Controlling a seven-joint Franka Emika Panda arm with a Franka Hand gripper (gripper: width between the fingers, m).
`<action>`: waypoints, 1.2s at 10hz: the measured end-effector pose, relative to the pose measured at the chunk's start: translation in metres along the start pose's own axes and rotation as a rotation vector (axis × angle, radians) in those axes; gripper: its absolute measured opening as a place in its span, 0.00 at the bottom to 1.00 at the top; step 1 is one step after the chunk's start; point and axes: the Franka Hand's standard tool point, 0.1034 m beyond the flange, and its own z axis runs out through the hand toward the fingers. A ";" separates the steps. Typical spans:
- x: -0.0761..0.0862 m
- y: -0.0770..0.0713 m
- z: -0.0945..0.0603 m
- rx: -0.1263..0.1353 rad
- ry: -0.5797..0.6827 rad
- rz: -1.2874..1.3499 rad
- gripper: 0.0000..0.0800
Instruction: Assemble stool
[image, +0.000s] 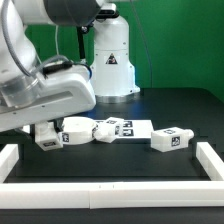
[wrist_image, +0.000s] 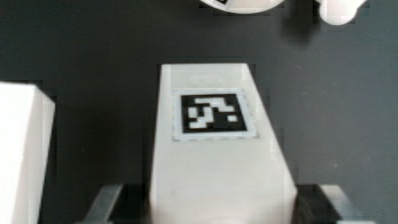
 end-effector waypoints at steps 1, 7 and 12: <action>-0.001 0.006 0.000 -0.002 0.006 -0.011 0.42; 0.001 0.010 0.003 -0.009 0.019 -0.049 0.78; -0.012 -0.021 -0.015 -0.047 0.045 -0.062 0.81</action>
Offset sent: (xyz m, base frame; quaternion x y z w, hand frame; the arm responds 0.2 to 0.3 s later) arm 0.0000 0.0000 0.0000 0.0000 0.0000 0.0000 1.0000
